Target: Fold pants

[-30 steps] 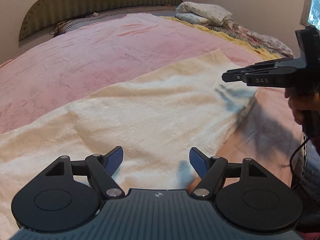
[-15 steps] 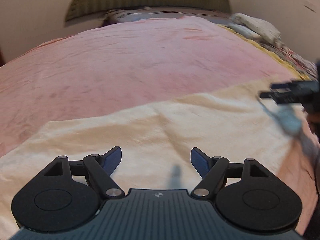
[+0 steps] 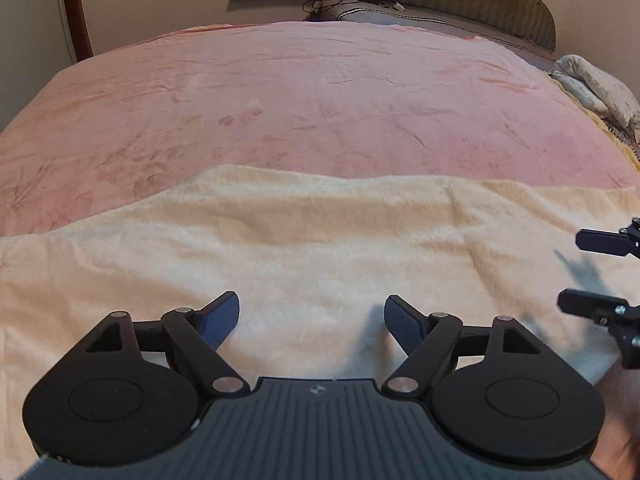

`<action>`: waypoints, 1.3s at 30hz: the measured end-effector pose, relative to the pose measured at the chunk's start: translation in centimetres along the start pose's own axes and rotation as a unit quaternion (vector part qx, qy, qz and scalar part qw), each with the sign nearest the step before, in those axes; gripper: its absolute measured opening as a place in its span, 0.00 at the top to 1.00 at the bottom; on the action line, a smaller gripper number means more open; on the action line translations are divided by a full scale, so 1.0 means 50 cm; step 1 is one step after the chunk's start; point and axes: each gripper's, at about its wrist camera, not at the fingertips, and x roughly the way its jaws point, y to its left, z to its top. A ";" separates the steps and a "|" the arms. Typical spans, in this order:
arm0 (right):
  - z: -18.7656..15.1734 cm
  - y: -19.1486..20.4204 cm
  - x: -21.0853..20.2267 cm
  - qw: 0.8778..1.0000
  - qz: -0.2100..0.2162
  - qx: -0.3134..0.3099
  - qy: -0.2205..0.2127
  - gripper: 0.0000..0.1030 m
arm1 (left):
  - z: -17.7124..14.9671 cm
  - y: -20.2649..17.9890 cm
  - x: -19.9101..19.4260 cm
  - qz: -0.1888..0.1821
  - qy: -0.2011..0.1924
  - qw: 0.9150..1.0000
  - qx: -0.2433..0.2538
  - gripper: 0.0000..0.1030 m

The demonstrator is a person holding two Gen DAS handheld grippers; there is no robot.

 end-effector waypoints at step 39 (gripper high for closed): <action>-0.239 -0.166 -0.229 0.930 -0.107 0.334 -0.109 0.24 | -0.010 -0.178 -0.065 -0.055 -0.078 0.987 0.131 0.14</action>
